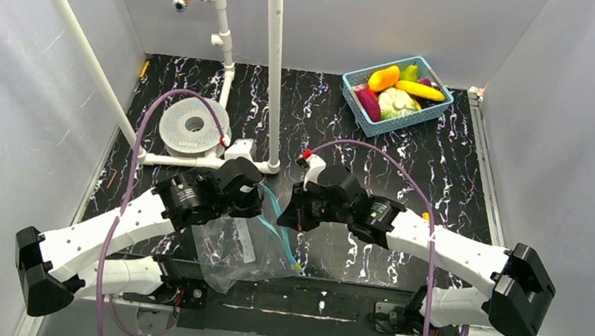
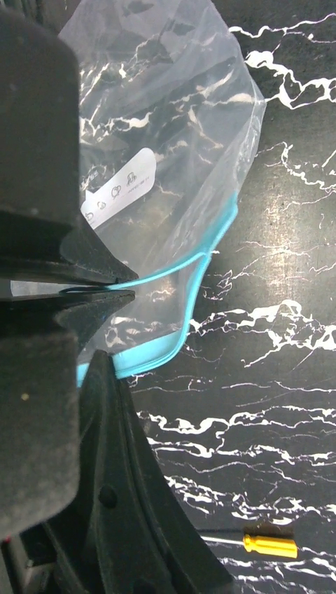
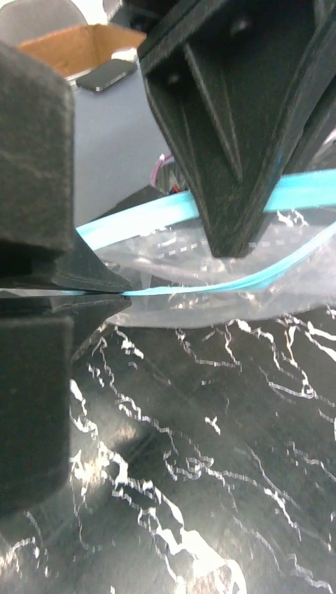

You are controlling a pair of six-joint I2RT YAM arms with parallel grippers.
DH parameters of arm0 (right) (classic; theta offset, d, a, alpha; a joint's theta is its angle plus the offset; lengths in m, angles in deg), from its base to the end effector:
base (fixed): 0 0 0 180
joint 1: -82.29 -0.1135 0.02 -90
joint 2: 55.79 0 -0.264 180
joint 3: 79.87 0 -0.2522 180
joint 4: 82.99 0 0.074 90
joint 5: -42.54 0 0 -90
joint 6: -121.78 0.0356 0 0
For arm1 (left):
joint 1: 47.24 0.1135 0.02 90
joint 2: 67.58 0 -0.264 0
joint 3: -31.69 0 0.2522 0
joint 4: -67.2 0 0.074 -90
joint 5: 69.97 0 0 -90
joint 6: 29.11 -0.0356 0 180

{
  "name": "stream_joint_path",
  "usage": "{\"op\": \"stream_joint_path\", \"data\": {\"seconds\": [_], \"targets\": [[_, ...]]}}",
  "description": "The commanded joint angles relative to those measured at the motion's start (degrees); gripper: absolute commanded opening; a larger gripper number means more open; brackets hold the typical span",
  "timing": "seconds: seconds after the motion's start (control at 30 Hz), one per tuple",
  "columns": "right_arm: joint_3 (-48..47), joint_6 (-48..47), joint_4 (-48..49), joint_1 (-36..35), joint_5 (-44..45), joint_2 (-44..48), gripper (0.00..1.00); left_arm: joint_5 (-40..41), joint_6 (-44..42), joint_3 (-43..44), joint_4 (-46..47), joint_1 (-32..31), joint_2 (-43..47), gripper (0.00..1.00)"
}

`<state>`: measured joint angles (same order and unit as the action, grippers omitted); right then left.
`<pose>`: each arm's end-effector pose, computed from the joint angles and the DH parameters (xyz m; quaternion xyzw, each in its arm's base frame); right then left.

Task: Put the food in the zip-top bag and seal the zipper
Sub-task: Open the zipper of the food storage bag.

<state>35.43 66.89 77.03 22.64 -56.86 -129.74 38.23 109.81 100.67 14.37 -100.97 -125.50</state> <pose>0.1421 0.2542 0.2734 -0.2232 0.8313 0.4188 0.2893 0.1318 -0.1609 0.3137 -0.0267 0.9032 -0.2247 0.3648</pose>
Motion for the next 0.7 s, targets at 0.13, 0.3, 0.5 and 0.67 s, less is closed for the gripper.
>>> {"op": "stream_joint_path", "data": {"seconds": [0.13,0.3,0.5,0.67], "targets": [[-1.70,3.68,7.43,-4.57,7.23,3.09,0.01,-2.61,5.76,-2.33,-0.25,0.12,2.33,0.21],[-0.58,5.13,7.44,-5.26,13.10,5.11,0.01,-6.37,8.90,-7.68,4.02,0.07,5.92,0.37],[-0.65,4.79,6.65,-5.86,14.91,5.34,0.01,-7.64,8.03,-7.81,4.79,0.09,6.45,0.38],[-2.16,4.34,3.05,-6.18,15.49,3.48,0.01,-5.72,3.91,-4.79,2.67,0.07,6.73,0.22]]}}
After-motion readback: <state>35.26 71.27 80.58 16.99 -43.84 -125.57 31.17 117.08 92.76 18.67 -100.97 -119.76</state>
